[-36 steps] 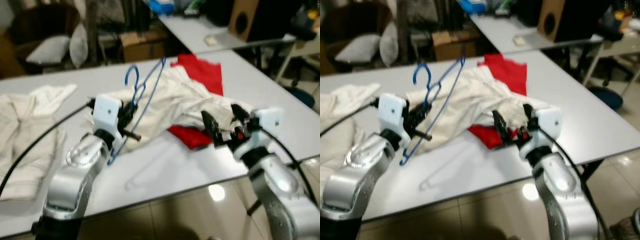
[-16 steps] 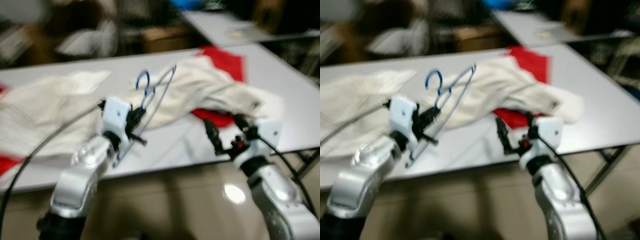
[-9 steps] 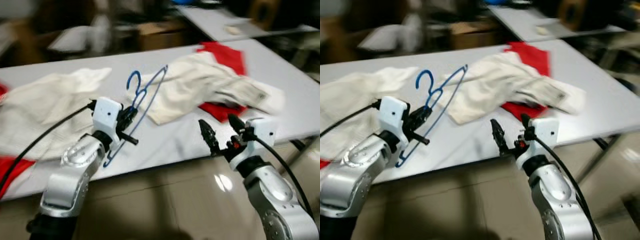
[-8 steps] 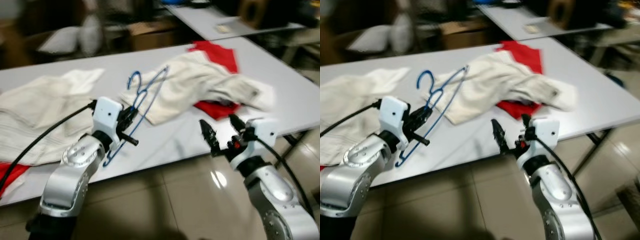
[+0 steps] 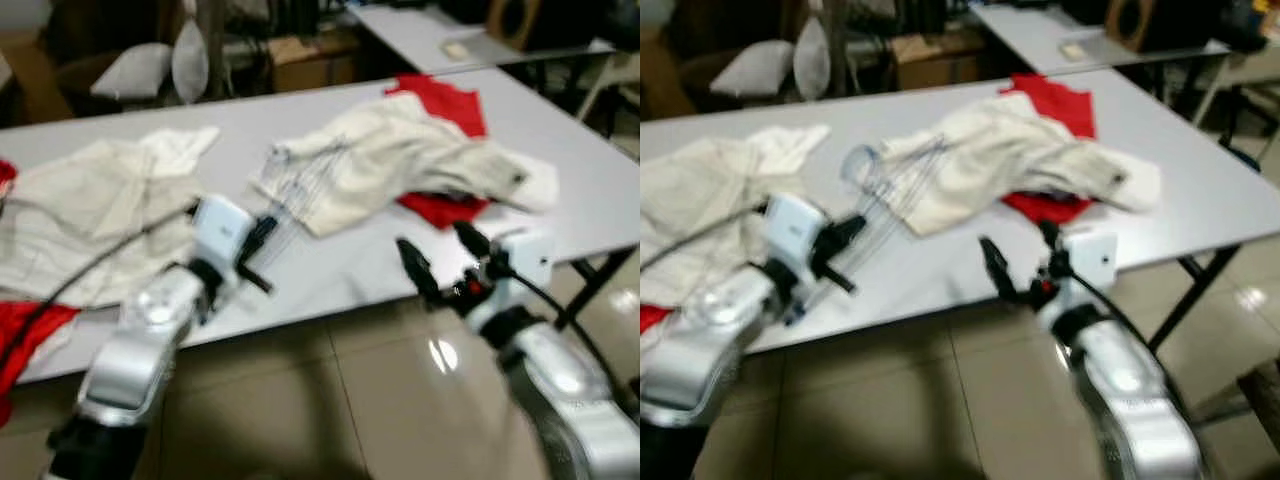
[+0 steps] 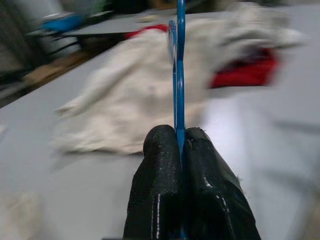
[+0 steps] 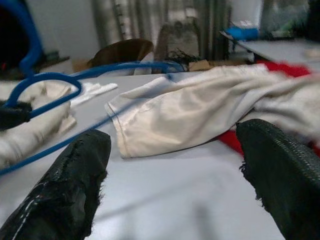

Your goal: Hang hanger

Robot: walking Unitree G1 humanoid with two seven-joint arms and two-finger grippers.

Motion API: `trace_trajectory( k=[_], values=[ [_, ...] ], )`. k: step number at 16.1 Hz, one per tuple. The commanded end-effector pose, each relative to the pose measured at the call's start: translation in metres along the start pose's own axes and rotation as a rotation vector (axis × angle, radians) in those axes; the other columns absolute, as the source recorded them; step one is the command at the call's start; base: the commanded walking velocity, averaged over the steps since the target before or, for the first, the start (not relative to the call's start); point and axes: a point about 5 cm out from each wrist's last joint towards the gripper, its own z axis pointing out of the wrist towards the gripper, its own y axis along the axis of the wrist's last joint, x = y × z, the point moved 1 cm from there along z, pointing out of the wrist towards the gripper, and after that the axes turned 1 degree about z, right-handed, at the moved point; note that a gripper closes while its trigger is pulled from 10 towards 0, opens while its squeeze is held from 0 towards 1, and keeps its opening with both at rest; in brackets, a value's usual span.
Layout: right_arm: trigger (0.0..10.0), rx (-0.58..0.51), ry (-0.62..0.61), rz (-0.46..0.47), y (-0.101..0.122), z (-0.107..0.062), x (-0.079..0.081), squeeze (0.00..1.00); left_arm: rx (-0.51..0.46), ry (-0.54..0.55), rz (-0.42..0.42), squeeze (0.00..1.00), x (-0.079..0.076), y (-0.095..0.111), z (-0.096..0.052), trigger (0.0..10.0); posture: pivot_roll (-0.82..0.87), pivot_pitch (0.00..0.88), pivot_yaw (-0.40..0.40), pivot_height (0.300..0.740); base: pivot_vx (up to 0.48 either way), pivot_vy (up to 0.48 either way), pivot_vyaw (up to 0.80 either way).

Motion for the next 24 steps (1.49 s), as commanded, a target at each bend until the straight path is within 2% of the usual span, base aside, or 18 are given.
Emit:
trace_trajectory(
  k=[1, 2, 3, 4, 6, 8, 9, 10, 13, 16, 17, 18, 19, 20, 21, 24],
  values=[
    [10.0, -0.053, 0.139, -0.086, 0.017, 0.001, 0.004, 0.0, 0.028, -0.075, 0.097, 0.0, 0.007, 0.0, -0.003, 10.0, -0.03, 0.0, 0.053, 0.74, 0.0, 0.0, 0.0],
    [10.0, -0.049, 0.175, -0.112, 0.019, 0.0, 0.003, 0.0, 0.031, -0.097, 0.113, 0.0, 0.008, 0.0, -0.004, 10.0, -0.03, 0.0, 0.053, 0.74, 0.0, 0.0, 0.0],
    [10.0, -0.036, 0.304, -0.189, 0.026, -0.007, 0.0, 0.53, 0.034, -0.168, 0.157, 0.0, 0.01, 0.004, -0.006, 10.0, -0.03, 0.0, 0.051, 0.74, 0.0, 0.0, 0.0],
    [10.0, -0.008, 0.435, -0.209, 0.034, -0.015, -0.006, 1.0, 0.04, -0.257, 0.227, 0.0, 0.011, 0.011, -0.007, 10.0, -0.03, 0.0, 0.048, 0.74, 0.0, 0.0, 0.0],
    [10.0, 0.042, 0.594, -0.213, 0.046, -0.024, -0.016, 1.0, 0.062, -0.443, 0.318, 0.0, 0.01, 0.022, -0.011, 10.0, -0.03, 0.0, 0.043, 0.74, 0.0, 0.0, 0.0],
    [10.0, 0.098, 0.725, -0.288, 0.059, -0.026, -0.026, 1.0, 0.11, -0.611, 0.372, 0.0, 0.009, 0.029, -0.015, 10.0, -0.03, 0.0, 0.035, 0.74, 0.0, 0.0, 0.0],
    [10.0, 0.134, 0.755, -0.326, 0.061, -0.024, -0.031, 0.85, 0.109, -0.645, 0.383, 0.0, 0.009, 0.032, -0.013, 10.0, -0.03, 0.0, 0.033, 0.74, 0.0, 0.0, 0.0],
    [10.0, 0.186, 0.784, -0.406, 0.063, -0.02, -0.038, 0.0, 0.101, -0.681, 0.386, 0.0, 0.008, 0.038, -0.009, 10.0, -0.03, 0.0, 0.033, 0.74, 0.0, 0.0, 0.0],
    [10.0, 0.217, 0.787, -0.57, 0.057, -0.004, -0.038, 0.0, 0.071, -0.709, 0.417, 0.0, 0.003, 0.045, -0.001, 10.0, -0.02, 0.0, 0.034, 0.74, 0.0, 0.0, 0.0],
    [10.0, 0.203, 0.828, -0.612, 0.053, 0.004, -0.031, 0.0, 0.076, -0.736, 0.45, 0.0, 0.001, 0.049, 0.001, 10.0, -0.02, 0.0, 0.042, 0.74, 0.0, 0.0, 0.0],
    [10.0, 0.206, 0.832, -0.627, 0.05, 0.011, -0.028, 0.0, 0.073, -0.757, 0.46, 0.0, -0.003, 0.051, 0.004, 10.0, -0.02, 0.0, 0.046, 0.74, 0.0, 0.0, 0.0],
    [8.1, 0.214, 0.84, -0.652, 0.048, 0.016, -0.026, 0.0, 0.065, -0.765, 0.471, 0.0, -0.006, 0.054, 0.007, 10.0, -0.02, 0.0, 0.049, 0.74, 0.0, 0.0, 0.0],
    [3.5, 0.219, 0.846, -0.678, 0.046, 0.021, -0.025, 0.0, 0.057, -0.772, 0.481, 0.0, -0.007, 0.056, 0.009, 10.0, -0.02, 0.0, 0.05, 0.74, 0.0, 0.0, 0.0],
    [3.1, 0.216, 0.848, -0.68, 0.045, 0.022, -0.025, 0.0, 0.055, -0.774, 0.484, 0.0, -0.008, 0.057, 0.01, 10.0, -0.02, 0.0, 0.05, 0.74, 0.0, 0.0, 0.0],
    [0.0, 0.203, 0.858, -0.663, 0.046, 0.027, -0.023, 0.0, 0.041, -0.784, 0.491, 0.0, -0.01, 0.061, 0.011, 10.0, -0.02, 0.0, 0.05, 0.74, 0.0, 0.0, 0.0],
    [0.0, 0.209, 0.863, -0.671, 0.044, 0.034, -0.024, 0.0, 0.031, -0.793, 0.498, 0.0, -0.012, 0.065, 0.013, 10.0, -0.02, 0.0, 0.049, 0.74, 0.0, 0.0, 0.0]
  ],
)
